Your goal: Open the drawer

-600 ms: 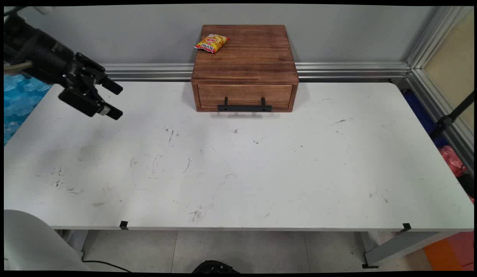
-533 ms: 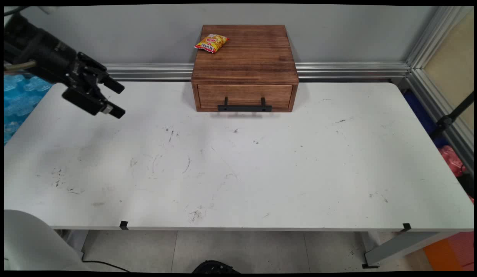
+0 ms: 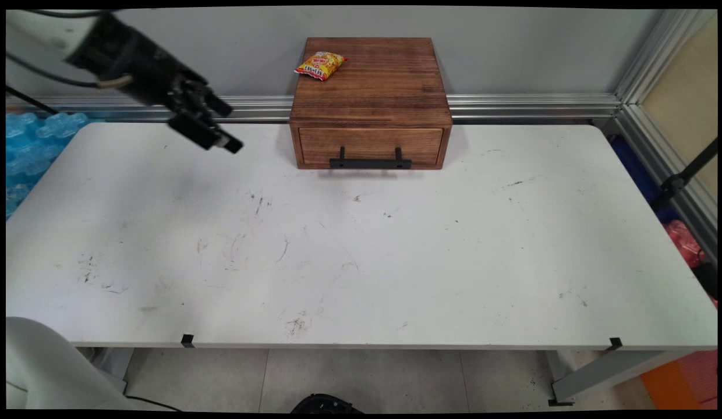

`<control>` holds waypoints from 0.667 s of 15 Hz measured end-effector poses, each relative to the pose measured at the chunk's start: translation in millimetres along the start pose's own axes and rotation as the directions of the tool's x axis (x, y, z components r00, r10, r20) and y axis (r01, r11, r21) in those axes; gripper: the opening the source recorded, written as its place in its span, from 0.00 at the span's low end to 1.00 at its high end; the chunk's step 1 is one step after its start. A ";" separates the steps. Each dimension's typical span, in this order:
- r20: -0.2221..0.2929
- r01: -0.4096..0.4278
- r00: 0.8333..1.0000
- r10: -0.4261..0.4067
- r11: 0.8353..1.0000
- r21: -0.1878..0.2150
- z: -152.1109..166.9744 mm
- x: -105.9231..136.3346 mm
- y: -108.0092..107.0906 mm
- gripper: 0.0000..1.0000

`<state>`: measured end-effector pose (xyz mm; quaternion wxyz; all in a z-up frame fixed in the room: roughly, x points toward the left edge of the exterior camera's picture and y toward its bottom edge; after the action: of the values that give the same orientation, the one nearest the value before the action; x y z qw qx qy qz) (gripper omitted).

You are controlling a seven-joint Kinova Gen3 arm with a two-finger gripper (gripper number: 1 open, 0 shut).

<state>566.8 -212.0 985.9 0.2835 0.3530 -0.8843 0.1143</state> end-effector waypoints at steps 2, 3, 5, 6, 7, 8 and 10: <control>0.008 -0.027 1.000 0.027 0.999 0.019 17.4 17.0 -0.5 1.00; 0.016 -0.042 0.999 0.042 0.999 0.031 26.8 24.6 -0.5 1.00; 0.032 -0.072 0.997 0.071 0.996 0.055 43.9 36.1 -0.6 1.00; 0.037 -0.082 0.996 0.080 0.995 0.062 49.5 38.9 -0.5 1.00; 0.046 -0.096 0.995 0.093 0.993 0.073 57.5 42.7 -0.5 1.00; 0.051 -0.105 0.994 0.101 0.991 0.080 63.1 45.2 -0.2 1.00; 0.071 -0.132 0.989 0.126 0.986 0.097 82.0 51.6 1.0 1.00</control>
<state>501.2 -273.2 949.3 0.2284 0.3124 -0.9071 0.1658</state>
